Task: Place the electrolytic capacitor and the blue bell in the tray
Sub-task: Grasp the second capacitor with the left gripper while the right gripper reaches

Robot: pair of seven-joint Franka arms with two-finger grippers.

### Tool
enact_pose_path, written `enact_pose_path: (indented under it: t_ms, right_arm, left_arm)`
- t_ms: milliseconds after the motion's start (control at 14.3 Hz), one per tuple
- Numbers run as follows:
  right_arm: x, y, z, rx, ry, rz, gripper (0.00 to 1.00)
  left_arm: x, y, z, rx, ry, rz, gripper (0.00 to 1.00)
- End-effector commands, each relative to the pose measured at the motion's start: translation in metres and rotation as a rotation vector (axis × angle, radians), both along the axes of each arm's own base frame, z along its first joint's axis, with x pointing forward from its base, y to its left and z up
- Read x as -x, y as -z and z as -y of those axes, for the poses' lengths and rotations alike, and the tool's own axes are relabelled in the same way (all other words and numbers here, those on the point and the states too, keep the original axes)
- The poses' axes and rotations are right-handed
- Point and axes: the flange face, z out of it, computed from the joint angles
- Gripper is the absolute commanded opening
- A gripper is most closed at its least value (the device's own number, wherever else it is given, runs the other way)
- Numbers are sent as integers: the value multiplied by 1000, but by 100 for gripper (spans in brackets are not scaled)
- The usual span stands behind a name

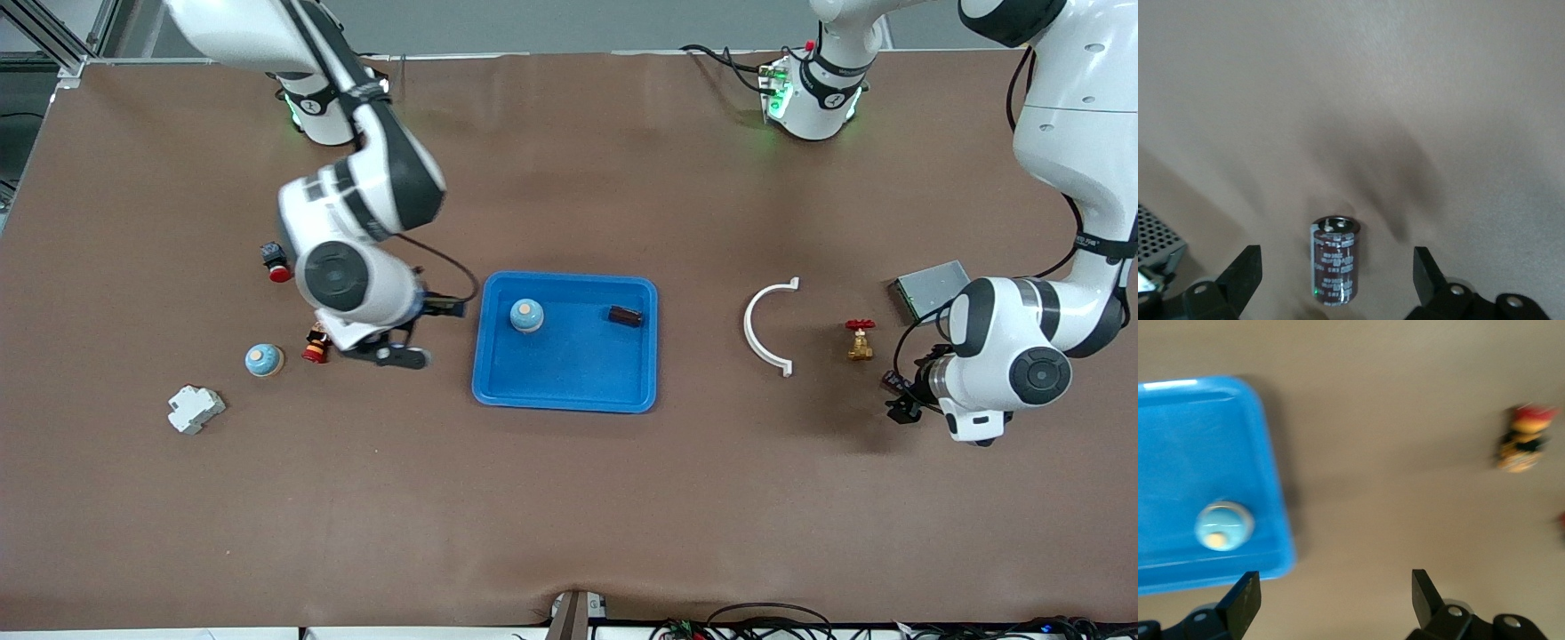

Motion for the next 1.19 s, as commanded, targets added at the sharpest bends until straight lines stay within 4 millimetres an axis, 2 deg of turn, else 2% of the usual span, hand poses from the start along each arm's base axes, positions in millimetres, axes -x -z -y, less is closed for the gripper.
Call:
enact_pose_path:
  t_ms: [0,70,210,280,350,490,560,630,771,1121]
  right_arm:
    - [-19,-30,69,27,-124,-3,100]
    - [-23,-32,91,32,-161,-9,100]
    - [-31,-32,140,46,-170,-31,100]
    - [-35,-32,166,26,-190,-39,100]
    - [-38,-30,198,-1,-219,-52,100]
    - [-38,-21,266,-61,-271,-92,100]
    - [-38,-15,287,-76,-274,-90,100]
    - [-41,-8,299,-78,-266,-78,100]
    - [-49,13,315,-75,-251,-51,100]
    - [-57,44,317,-73,-252,-41,100]
  left_arm:
    - [18,0,-6,4,-11,35,100]
    - [19,1,-6,5,-9,35,96]
    - [20,1,-9,5,1,33,66]
    - [20,0,-9,5,1,34,42]
    - [19,-1,-7,5,2,36,2]
    - [18,-7,-5,3,-6,45,0]
    - [16,-13,-5,0,-5,55,0]
    - [15,-19,-1,0,0,65,0]
    - [12,-32,-3,-5,13,81,0]
    - [4,-65,25,12,28,129,0]
